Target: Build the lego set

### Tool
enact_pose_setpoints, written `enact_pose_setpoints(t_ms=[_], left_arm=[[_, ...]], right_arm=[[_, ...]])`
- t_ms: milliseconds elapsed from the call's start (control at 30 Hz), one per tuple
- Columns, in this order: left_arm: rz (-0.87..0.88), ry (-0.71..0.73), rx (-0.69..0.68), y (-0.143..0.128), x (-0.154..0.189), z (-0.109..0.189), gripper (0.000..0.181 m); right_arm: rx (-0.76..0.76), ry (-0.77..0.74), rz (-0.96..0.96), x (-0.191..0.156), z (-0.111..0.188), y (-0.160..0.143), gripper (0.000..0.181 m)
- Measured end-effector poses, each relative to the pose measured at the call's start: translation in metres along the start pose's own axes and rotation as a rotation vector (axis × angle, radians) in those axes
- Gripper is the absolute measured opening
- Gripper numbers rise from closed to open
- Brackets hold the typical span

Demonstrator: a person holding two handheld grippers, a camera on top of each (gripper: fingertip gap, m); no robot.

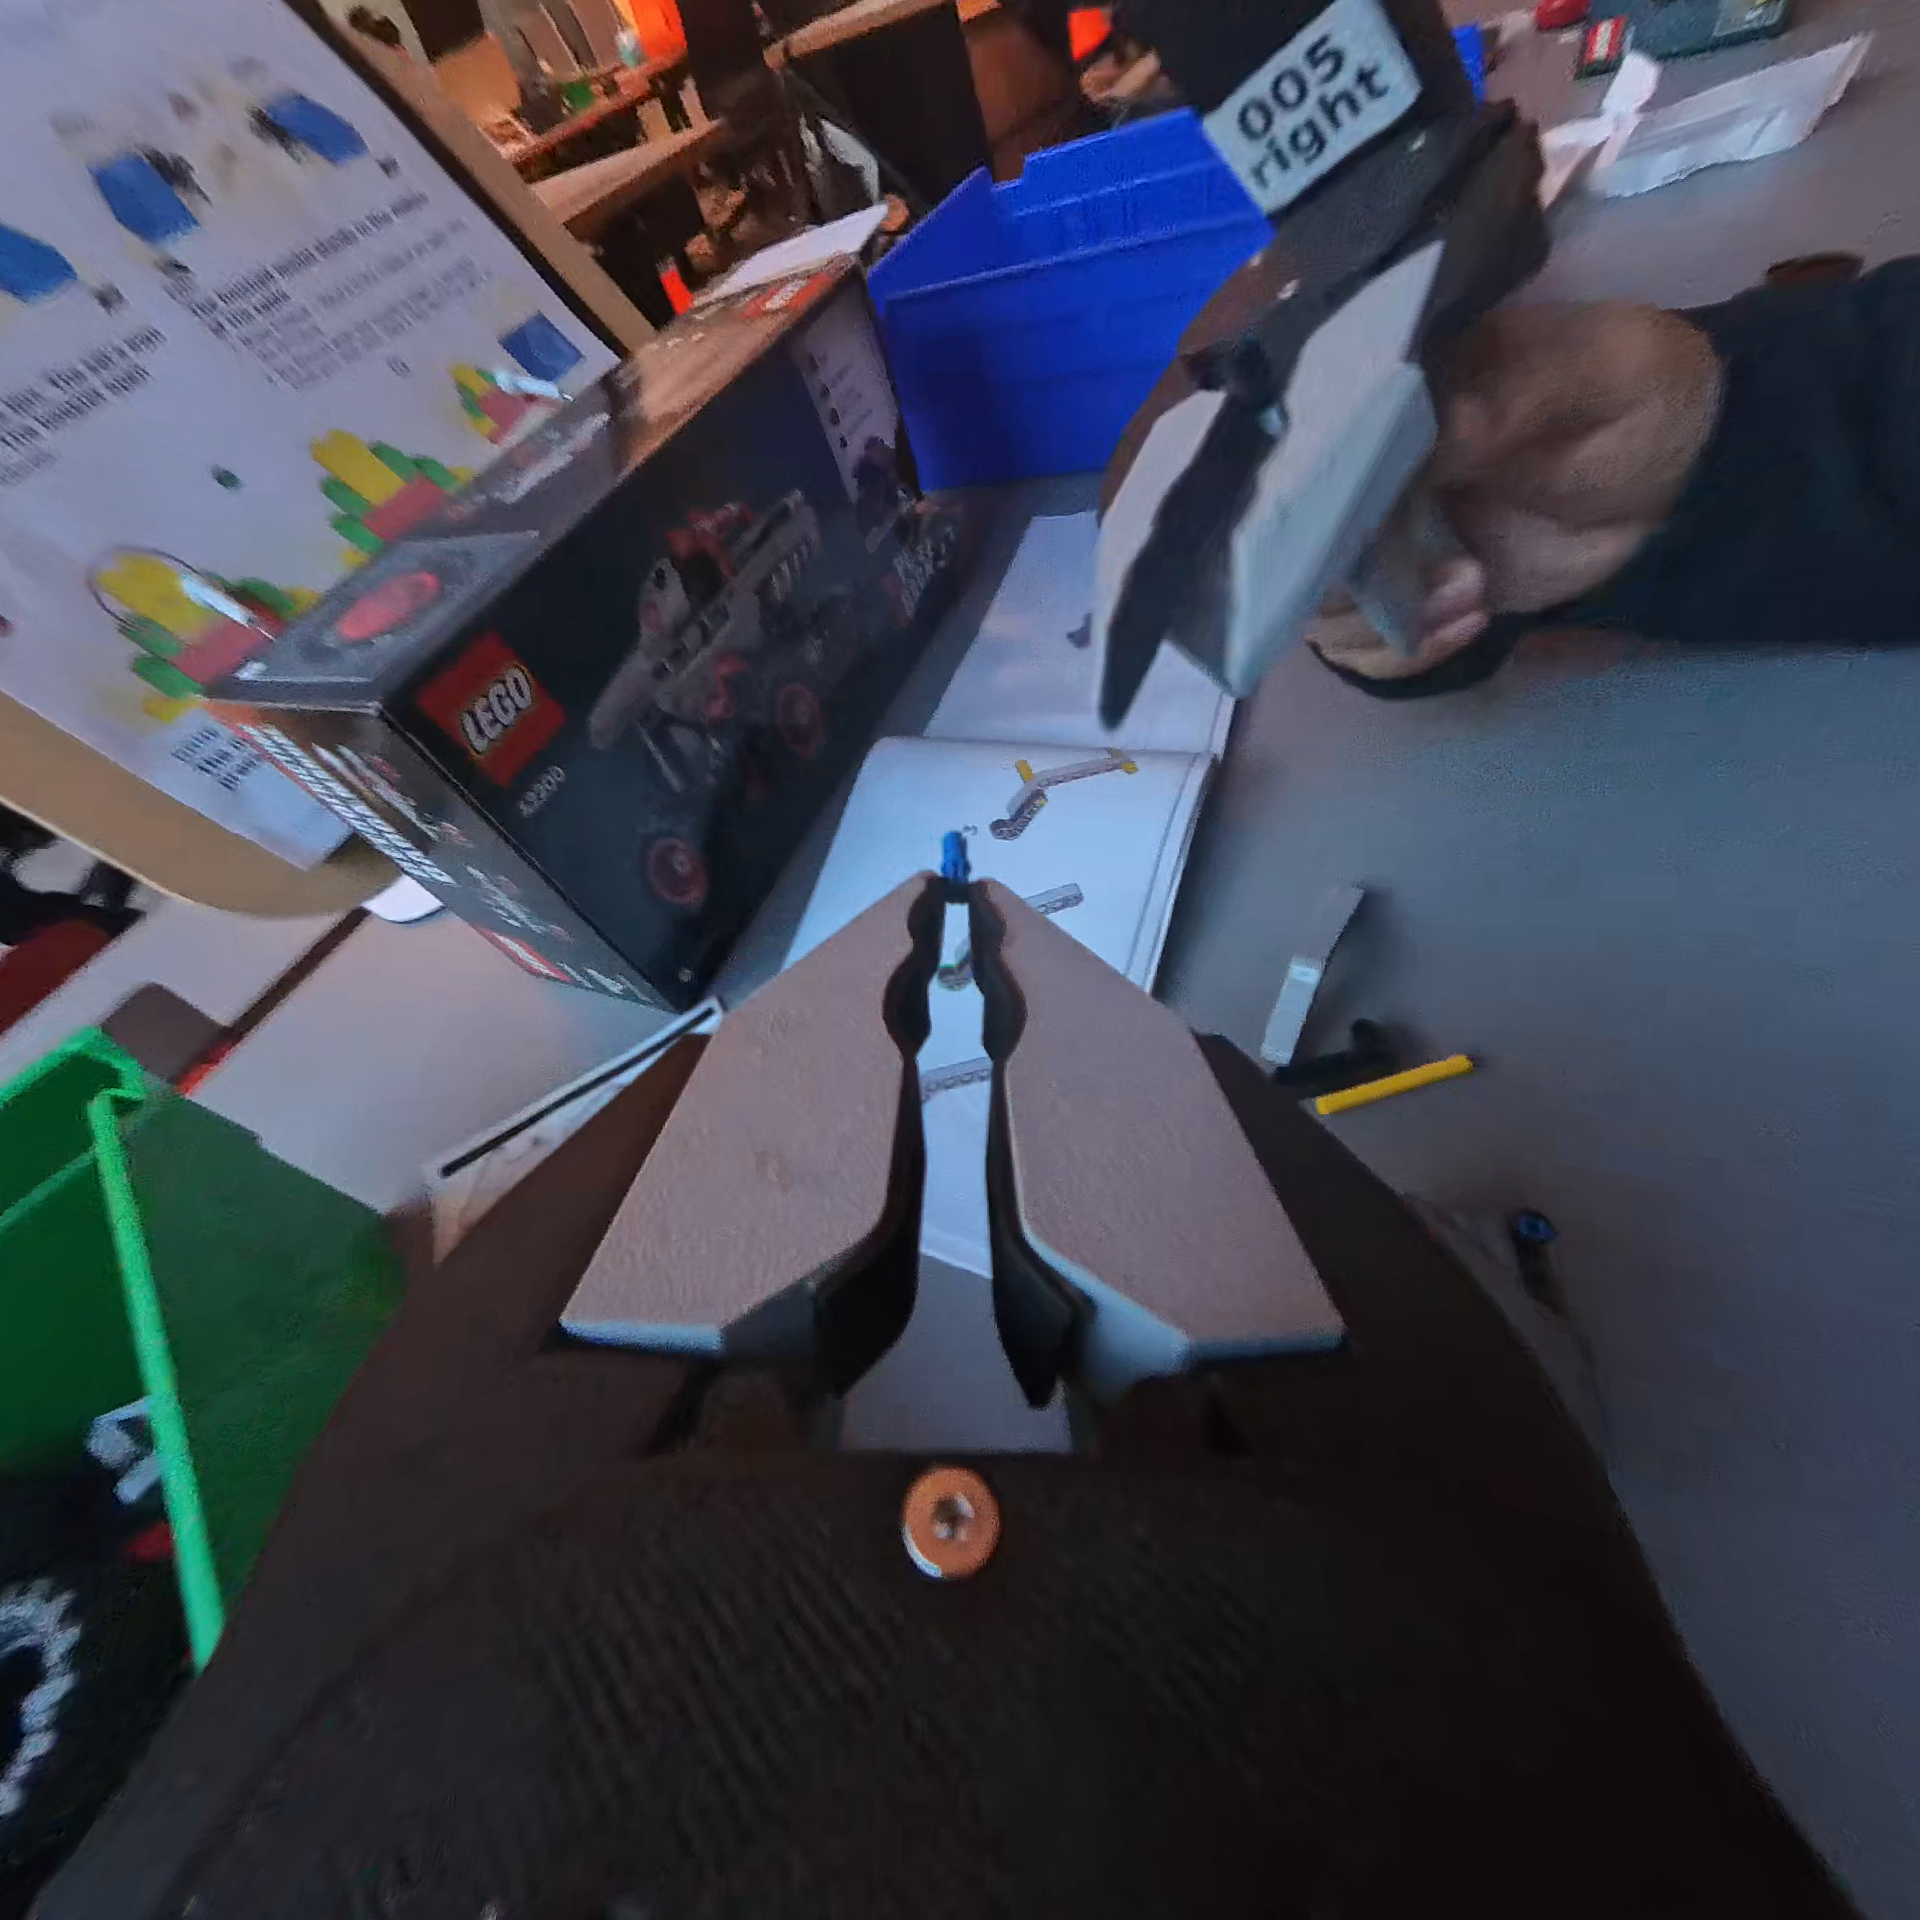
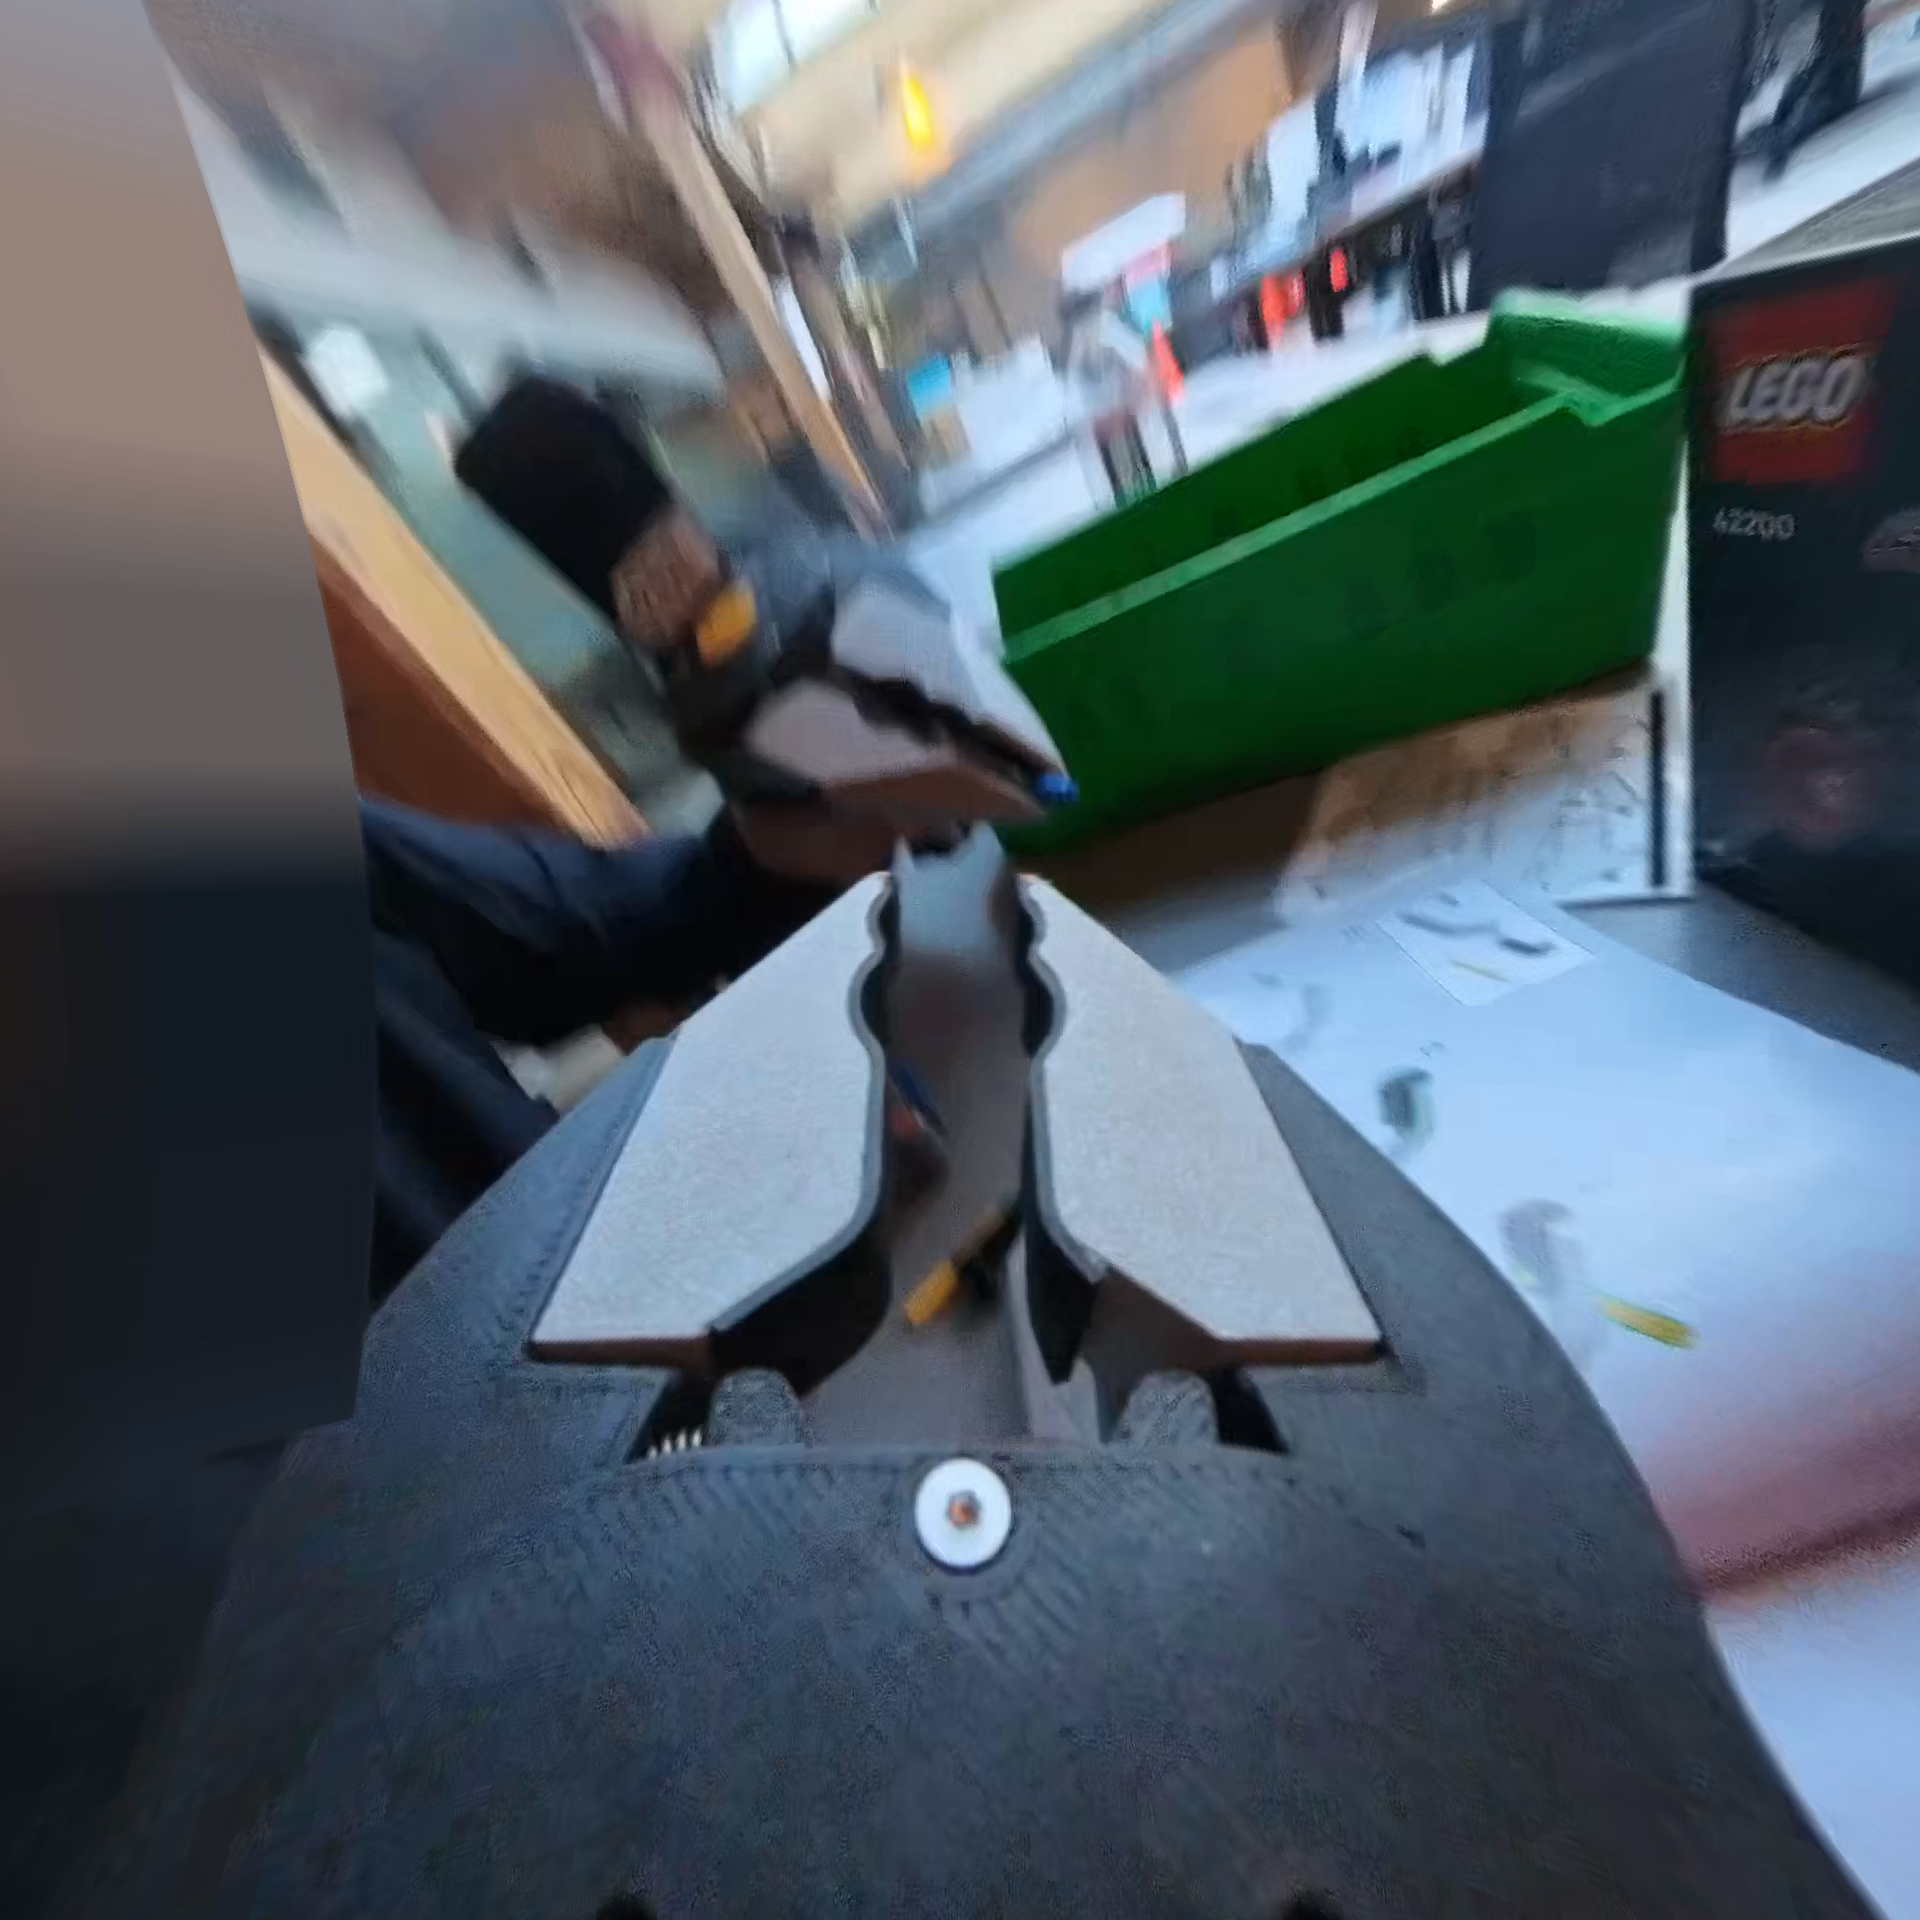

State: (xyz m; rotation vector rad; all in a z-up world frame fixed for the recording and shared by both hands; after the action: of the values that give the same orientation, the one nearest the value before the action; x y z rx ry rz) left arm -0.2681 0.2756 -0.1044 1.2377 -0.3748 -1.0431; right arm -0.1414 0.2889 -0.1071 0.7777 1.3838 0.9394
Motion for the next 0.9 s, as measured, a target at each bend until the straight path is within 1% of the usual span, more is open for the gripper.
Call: enact_pose_setpoints(t_ms=[33, 100, 167, 267, 400, 433, 467, 500, 533, 667, 800, 900], left_arm=[[0.022, -0.015, -0.006, -0.002, -0.001, -0.001, 0.001], [0.052, -0.032, -0.02, -0.005, -0.002, -0.002, 0.001], [0.057, -0.032, -0.022, -0.006, -0.004, -0.002, 0.001], [0.041, -0.013, -0.025, -0.006, -0.005, -0.001, 0.001], [0.054, -0.014, -0.023, -0.005, -0.007, 0.0, 0.001], [0.057, -0.016, -0.025, -0.006, -0.007, 0.0, 0.001], [0.059, -0.018, -0.028, -0.006, -0.007, 0.0, 0.001], [0.059, -0.017, -0.027, -0.006, -0.007, 0.0, 0.001], [0.056, -0.015, -0.024, -0.006, -0.007, 0.001, 0.001], [0.029, -0.005, -0.034, -0.005, -0.007, 0.001, 0.001], [0.006, -0.003, -0.057, -0.008, -0.006, -0.001, 0.002], [0.003, -0.017, -0.082, -0.012, -0.003, -0.004, 0.002]], right_arm=[[-0.106, -0.033, 0.073, 0.0, 0.0, -0.008, 0.024], [-0.305, -0.078, 0.188, -0.002, -0.002, -0.027, 0.032], [-0.446, -0.121, 0.282, -0.003, -0.005, -0.044, 0.038], [-0.578, -0.174, 0.377, 0.001, -0.009, -0.064, 0.037], [-0.684, -0.187, 0.395, 0.007, -0.012, -0.081, 0.03], [-0.695, -0.191, 0.402, 0.008, -0.011, -0.083, 0.026], [-0.699, -0.192, 0.409, 0.009, -0.012, -0.084, 0.018], [-0.7, -0.195, 0.414, 0.01, -0.012, -0.085, 0.007], [-0.696, -0.203, 0.413, 0.011, -0.012, -0.084, 0.004], [-0.645, -0.256, 0.335, 0.02, -0.012, -0.078, 0.004], [-0.526, -0.28, 0.186, 0.028, -0.01, -0.065, 0.004], [-0.425, -0.284, 0.039, 0.033, -0.008, -0.056, 0.004]])
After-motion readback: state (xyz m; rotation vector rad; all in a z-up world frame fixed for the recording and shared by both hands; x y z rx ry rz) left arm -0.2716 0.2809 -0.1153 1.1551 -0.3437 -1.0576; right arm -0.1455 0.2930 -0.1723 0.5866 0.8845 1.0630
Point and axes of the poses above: each gripper's, where its closed fingertips meet, z back along the fingers, y out of its top, x = y × z across the jaws, the point moved 5 cm from there along z, back along the fingers, and after that the axes turned 1 degree about -z, right-handed, at the moved point
